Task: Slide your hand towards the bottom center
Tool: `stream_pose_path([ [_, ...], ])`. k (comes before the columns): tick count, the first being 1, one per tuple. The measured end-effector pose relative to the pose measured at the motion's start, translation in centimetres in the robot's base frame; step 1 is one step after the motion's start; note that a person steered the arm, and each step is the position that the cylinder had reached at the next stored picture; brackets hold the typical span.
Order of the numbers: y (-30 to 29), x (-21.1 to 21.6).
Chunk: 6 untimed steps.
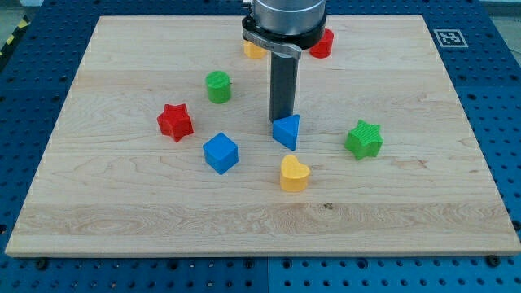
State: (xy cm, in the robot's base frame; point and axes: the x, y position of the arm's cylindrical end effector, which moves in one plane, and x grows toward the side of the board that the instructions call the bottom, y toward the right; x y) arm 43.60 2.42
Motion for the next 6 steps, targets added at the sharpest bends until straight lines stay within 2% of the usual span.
stream_pose_path([
  [1, 0.9, -0.3],
  [2, 5.6, -1.7],
  [3, 13.0, -2.4],
  [4, 18.2, -1.2],
  [6, 18.3, 8.7],
])
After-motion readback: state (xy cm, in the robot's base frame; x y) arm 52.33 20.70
